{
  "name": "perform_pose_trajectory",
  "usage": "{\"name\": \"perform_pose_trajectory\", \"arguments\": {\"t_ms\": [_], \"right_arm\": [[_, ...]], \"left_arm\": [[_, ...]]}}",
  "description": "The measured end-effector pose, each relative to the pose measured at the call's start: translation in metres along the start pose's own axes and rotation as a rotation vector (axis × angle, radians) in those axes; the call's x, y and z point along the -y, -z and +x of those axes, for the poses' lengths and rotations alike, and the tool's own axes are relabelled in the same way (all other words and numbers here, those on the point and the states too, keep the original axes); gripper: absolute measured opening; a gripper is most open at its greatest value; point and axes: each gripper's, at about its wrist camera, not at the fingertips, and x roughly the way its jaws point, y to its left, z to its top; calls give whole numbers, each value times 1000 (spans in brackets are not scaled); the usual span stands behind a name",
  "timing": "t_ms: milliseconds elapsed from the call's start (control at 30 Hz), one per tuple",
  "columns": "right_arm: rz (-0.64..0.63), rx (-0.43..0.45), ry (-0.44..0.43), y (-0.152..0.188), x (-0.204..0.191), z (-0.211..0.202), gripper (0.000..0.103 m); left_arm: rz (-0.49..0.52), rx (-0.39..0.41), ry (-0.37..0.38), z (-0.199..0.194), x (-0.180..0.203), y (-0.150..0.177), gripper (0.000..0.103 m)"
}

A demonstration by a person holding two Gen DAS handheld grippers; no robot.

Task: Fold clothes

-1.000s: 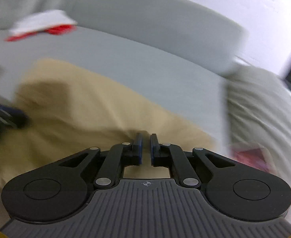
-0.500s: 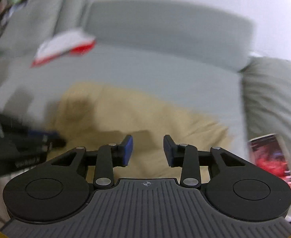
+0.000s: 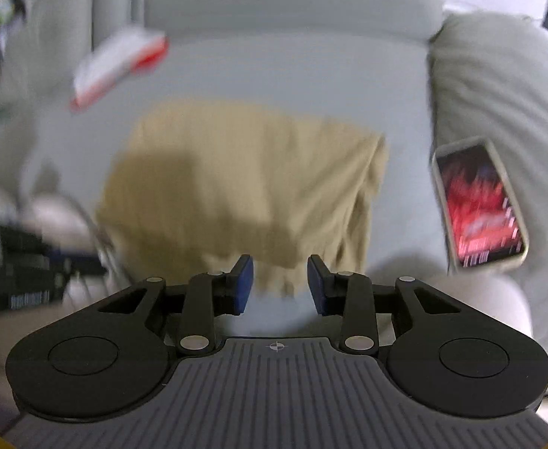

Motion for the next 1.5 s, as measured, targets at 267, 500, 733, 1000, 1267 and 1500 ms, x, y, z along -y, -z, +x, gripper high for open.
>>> {"name": "perform_pose_trajectory", "arguments": {"t_ms": [267, 500, 733, 1000, 1267, 1500], "right_arm": [[-96, 117, -36, -24, -17, 78, 8], [-255, 87, 62, 23, -47, 111, 9], [-242, 77, 47, 18, -39, 114, 9], [-209, 72, 45, 19, -37, 110, 9], [-224, 61, 74, 21, -44, 107, 9], [-248, -6, 101, 25, -41, 87, 10]], "left_arm": [[-73, 143, 14, 49, 7, -65, 15], [-119, 193, 7, 113, 0, -99, 15], [48, 80, -311, 149, -22, -92, 10], [-284, 101, -397, 53, -99, -67, 5], [-54, 43, -214, 76, 15, -29, 17], [-88, 3, -277, 80, 30, -13, 17]]}}
